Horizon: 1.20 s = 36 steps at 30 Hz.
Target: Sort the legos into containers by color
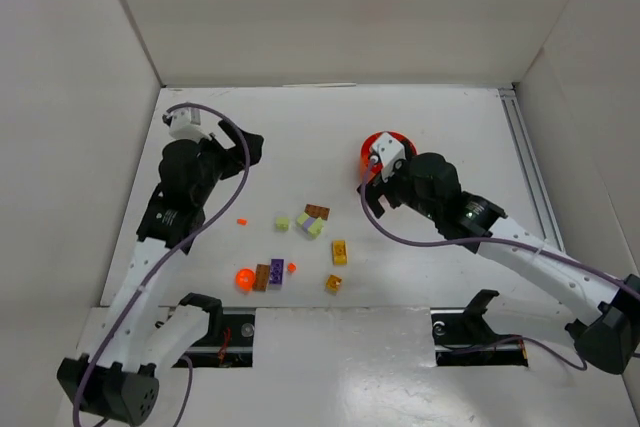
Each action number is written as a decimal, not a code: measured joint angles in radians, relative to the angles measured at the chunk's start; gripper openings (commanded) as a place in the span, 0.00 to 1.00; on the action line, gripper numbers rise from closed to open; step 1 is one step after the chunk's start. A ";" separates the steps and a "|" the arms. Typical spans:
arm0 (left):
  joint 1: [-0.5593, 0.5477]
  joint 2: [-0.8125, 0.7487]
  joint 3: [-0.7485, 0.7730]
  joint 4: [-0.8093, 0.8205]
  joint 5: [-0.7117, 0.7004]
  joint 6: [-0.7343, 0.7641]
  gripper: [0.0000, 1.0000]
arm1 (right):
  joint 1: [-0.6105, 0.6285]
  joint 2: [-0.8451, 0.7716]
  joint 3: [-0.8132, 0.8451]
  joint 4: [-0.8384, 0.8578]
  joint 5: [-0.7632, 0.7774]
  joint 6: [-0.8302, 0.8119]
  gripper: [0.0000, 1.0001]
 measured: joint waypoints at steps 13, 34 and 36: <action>-0.043 -0.183 -0.106 -0.119 0.120 -0.078 1.00 | 0.043 0.119 0.024 0.009 -0.021 0.113 0.98; -0.043 -0.243 -0.178 -0.300 0.032 -0.143 1.00 | 0.321 0.415 -0.076 -0.015 0.200 0.776 0.77; -0.043 -0.243 -0.180 -0.299 0.032 -0.145 1.00 | 0.322 0.457 -0.076 -0.017 0.215 0.806 0.74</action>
